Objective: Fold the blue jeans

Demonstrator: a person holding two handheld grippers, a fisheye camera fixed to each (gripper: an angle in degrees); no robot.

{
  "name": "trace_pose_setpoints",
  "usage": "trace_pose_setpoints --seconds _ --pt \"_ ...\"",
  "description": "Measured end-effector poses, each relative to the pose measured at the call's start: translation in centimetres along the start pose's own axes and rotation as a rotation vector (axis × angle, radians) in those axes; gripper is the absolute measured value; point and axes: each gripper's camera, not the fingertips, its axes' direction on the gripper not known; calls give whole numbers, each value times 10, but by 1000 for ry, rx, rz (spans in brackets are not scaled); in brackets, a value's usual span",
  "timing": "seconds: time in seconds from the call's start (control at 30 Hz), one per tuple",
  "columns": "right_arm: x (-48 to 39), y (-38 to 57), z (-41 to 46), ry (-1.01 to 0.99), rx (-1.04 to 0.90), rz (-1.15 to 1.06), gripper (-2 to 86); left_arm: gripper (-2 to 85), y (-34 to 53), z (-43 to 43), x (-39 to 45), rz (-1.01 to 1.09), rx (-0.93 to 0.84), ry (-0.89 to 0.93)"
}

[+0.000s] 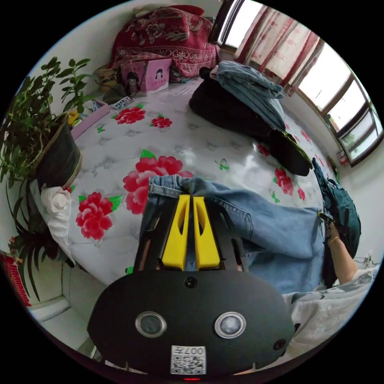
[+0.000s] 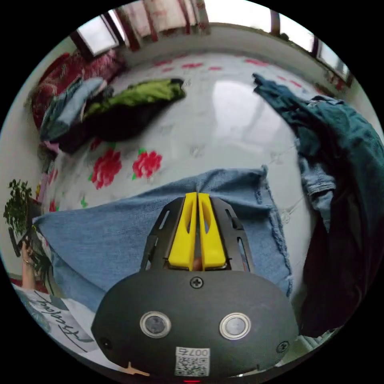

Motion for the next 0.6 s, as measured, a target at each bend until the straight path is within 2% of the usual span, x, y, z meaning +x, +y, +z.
trace_pose_setpoints --seconds 0.07,0.17,0.23,0.33,0.47,0.6 --pt "-3 -17 -40 63 163 -19 5 -8 -18 11 17 46 15 -58" --pt "-14 -49 -65 138 283 8 9 -5 -54 39 39 104 45 -125" --pt "-15 -70 -54 145 251 58 19 2 -84 83 36 34 -50 -153" --pt "-16 -85 -27 144 86 97 36 29 -102 121 20 -52 -220 -166" --pt "-28 -35 -44 -4 84 18 51 49 -84 82 10 -34 -136 -161" --pt "-23 50 -74 -142 55 -21 59 38 -11 24 -13 -45 -93 -152"
